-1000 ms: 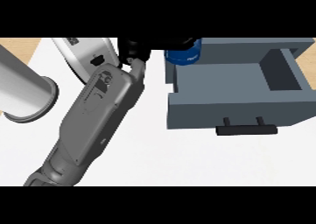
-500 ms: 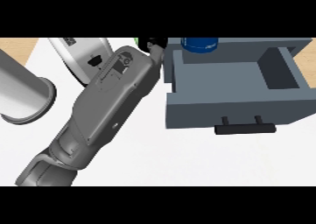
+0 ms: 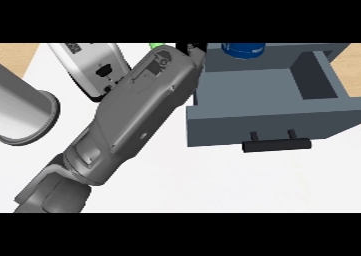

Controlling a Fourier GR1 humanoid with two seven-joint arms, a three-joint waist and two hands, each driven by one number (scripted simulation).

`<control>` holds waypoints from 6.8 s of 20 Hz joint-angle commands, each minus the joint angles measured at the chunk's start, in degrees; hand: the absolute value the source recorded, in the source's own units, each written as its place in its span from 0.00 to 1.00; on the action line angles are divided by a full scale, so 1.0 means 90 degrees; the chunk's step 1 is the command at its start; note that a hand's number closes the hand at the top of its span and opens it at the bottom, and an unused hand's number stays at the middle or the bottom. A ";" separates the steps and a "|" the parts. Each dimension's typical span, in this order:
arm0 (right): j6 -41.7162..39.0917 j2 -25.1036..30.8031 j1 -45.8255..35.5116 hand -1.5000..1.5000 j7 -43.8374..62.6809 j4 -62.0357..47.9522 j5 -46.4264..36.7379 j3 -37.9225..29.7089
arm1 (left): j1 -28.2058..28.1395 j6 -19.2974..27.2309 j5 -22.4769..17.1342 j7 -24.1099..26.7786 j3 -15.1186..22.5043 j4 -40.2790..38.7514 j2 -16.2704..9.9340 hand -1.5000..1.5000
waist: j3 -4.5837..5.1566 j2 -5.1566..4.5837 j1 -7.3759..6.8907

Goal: Pick up the can, place it into the drawer and close the drawer

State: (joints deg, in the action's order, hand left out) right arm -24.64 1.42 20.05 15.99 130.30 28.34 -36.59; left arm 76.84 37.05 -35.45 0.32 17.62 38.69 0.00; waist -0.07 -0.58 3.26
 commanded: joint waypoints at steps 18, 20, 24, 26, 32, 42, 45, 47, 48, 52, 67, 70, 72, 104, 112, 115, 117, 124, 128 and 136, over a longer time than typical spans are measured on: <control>0.0082 0.0121 -0.0148 0.00 0.0327 0.0209 0.0182 0.0013 | 0.0357 0.0280 -0.1489 0.0668 0.1402 -0.1467 0.0000 0.00 | -0.0002 -0.0063 0.0168; -0.0069 -0.0072 0.0064 0.00 0.0346 0.0425 0.0122 0.0183 | 0.0410 0.0691 -0.1613 0.0627 0.1651 -0.1337 0.0000 0.00 | -0.0005 -0.0057 0.0254; -0.0093 0.0168 -0.0005 0.00 0.0138 0.0080 0.0344 -0.0282 | 0.0237 0.0662 -0.1781 0.0877 0.1672 -0.1381 0.0000 0.00 | -0.0003 -0.0034 0.0150; 0.0131 -0.0147 0.0038 0.00 0.0294 0.0447 0.0051 0.0077 | 0.0360 0.1025 -0.1966 0.0745 0.1849 -0.1273 0.0000 0.00 | -0.0003 -0.0049 0.0250; 0.0164 0.0010 -0.0219 0.00 0.0447 0.0471 0.0119 0.0138 | 0.0197 0.0949 -0.2276 0.1252 0.1907 -0.1387 0.0000 0.00 | -0.0002 -0.0080 0.0261; -0.0715 0.0302 -0.0642 0.00 -0.1138 0.0698 -0.1804 0.0231 | 0.0556 0.0905 -0.2533 0.1484 0.1780 -0.1296 0.0000 0.00 | -0.0007 -0.0050 0.0036; -0.0554 0.0707 -0.1007 0.00 -0.1062 0.0875 -0.1990 0.0194 | 0.0313 0.0899 -0.2659 0.1830 0.1906 -0.1128 0.0000 0.00 | -0.0001 -0.0050 0.0084; -0.0423 0.0652 -0.1304 0.00 -0.0828 0.1165 -0.2725 0.0776 | 0.0522 0.0836 -0.2612 0.1878 0.1894 -0.1287 0.0000 0.00 | 0.0006 -0.0089 -0.0022; -0.0468 0.0621 -0.1372 0.00 -0.1088 0.1014 -0.3071 0.0855 | 0.0539 0.1065 -0.2743 0.1864 0.1915 -0.1049 0.0000 0.00 | 0.0001 -0.0068 -0.0017; -0.0300 0.0511 -0.1737 0.00 -0.1280 0.0695 -0.4448 0.1567 | 0.0504 0.0865 -0.2762 0.1786 0.1825 -0.1124 0.0000 0.00 | 0.0003 -0.0037 -0.0224; 0.1154 0.0528 -0.3856 0.00 -0.1616 -0.1828 -0.8542 0.4124 | 0.0456 0.0980 -0.2385 0.1211 0.1716 -0.1047 -0.0183 0.00 | 0.0012 0.0034 -0.0489; 0.1493 0.0602 -0.4339 0.00 -0.1772 -0.2804 -0.8997 0.4198 | 0.0303 0.0971 -0.2286 0.0947 0.1810 -0.0531 -0.0498 0.00 | 0.0012 0.0073 -0.0615; 0.1621 0.0739 -0.4638 0.00 -0.1979 -0.3501 -0.9243 0.4253 | 0.0244 0.1258 -0.2172 0.1021 0.1847 -0.0468 -0.0334 0.00 | 0.0010 0.0060 -0.0608; 0.6116 0.0814 -0.8308 0.00 -0.2614 -1.1342 -1.1238 0.3261 | -0.1199 0.1107 -0.1391 -0.0399 0.1558 0.2004 -0.2454 0.00 | 0.0000 -0.0048 -0.0725; 0.6798 0.1182 -0.9119 0.00 -0.2555 -1.2419 -1.1374 0.2950 | -0.1293 0.1169 -0.1230 -0.0728 0.1640 0.2470 -0.2629 0.00 | -0.0006 -0.0114 -0.0912; 0.7111 0.1185 -0.9189 0.00 -0.2534 -1.2599 -1.1375 0.2877 | -0.1275 0.1265 -0.1169 -0.0994 0.1744 0.2882 -0.2768 0.00 | -0.0010 -0.0099 -0.0999; 0.7057 0.1200 -0.9378 0.00 -0.2312 -1.2790 -1.1514 0.2927 | -0.1443 0.1368 -0.1026 -0.0828 0.1828 0.2963 -0.2735 0.00 | -0.0008 -0.0132 -0.1085; 0.6993 0.1381 -0.9785 0.00 -0.2285 -1.3044 -1.1491 0.2822 | -0.1379 0.1233 -0.1126 -0.1206 0.1633 0.3239 -0.2989 0.00 | -0.0012 -0.0157 -0.1071; 0.6167 0.1387 -1.0209 0.00 -0.2864 -1.3203 -1.1119 0.2558 | -0.1716 0.1125 -0.1113 -0.1140 0.1606 0.3416 -0.3112 0.00 | -0.0008 -0.0147 -0.1128; 0.5478 0.0915 -1.0115 0.00 -0.4005 -1.3114 -0.9053 0.0690 | -0.1807 0.1255 -0.1045 -0.1177 0.1693 0.3597 -0.3024 0.00 | -0.0039 -0.0144 -0.1130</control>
State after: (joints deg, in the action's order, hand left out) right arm 25.96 13.41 -67.65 -18.89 10.43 -62.40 -22.23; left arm 61.83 48.73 -44.86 -9.99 32.68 70.01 -26.68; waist -0.72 -2.26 -5.23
